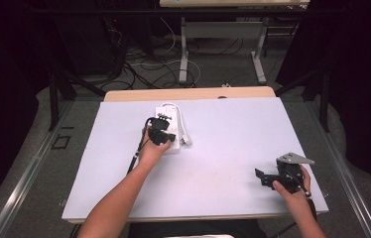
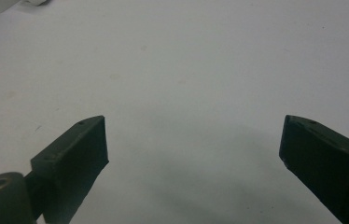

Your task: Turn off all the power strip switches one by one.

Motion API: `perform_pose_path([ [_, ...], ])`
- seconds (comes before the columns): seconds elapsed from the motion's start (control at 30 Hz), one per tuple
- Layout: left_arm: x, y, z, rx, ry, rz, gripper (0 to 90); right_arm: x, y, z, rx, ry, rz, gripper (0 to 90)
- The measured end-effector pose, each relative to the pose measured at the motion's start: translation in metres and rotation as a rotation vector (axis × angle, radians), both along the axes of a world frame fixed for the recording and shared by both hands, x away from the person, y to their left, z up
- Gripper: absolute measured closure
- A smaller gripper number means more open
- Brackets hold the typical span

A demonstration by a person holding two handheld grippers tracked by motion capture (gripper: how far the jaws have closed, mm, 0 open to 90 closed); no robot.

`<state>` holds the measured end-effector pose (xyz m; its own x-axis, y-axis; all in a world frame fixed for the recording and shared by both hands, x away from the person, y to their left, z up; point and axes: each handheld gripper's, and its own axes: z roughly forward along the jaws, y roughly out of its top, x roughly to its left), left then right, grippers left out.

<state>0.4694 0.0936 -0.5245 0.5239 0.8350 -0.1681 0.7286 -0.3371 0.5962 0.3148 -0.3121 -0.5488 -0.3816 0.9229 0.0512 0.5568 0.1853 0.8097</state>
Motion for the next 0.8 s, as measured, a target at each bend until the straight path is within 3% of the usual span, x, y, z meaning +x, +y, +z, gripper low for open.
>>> perform_pose_path([
  [0.23, 0.001, 0.000, 0.001, -0.012, 0.018, 0.010, 90.0, 0.000, 0.000, 0.000, 0.009, 0.002, -0.001, 7.2],
  [0.3, 0.002, 0.000, 0.002, 0.012, 0.015, -0.005, 90.0, 0.001, 0.000, -0.001, 0.007, 0.003, -0.001, 7.2],
  [0.4, 0.001, -0.002, 0.002, 0.001, 0.023, 0.004, 90.0, 0.000, 0.000, -0.001, 0.008, 0.003, 0.002, 7.2],
  [0.53, -0.001, -0.002, 0.004, -0.002, 0.008, -0.009, 90.0, 0.000, -0.001, -0.001, 0.009, 0.002, -0.001, 7.2],
  [0.8, -0.016, 0.001, 0.022, -0.043, -0.006, -0.038, 90.0, 0.000, 0.001, 0.000, 0.013, 0.002, 0.010, 7.2],
])
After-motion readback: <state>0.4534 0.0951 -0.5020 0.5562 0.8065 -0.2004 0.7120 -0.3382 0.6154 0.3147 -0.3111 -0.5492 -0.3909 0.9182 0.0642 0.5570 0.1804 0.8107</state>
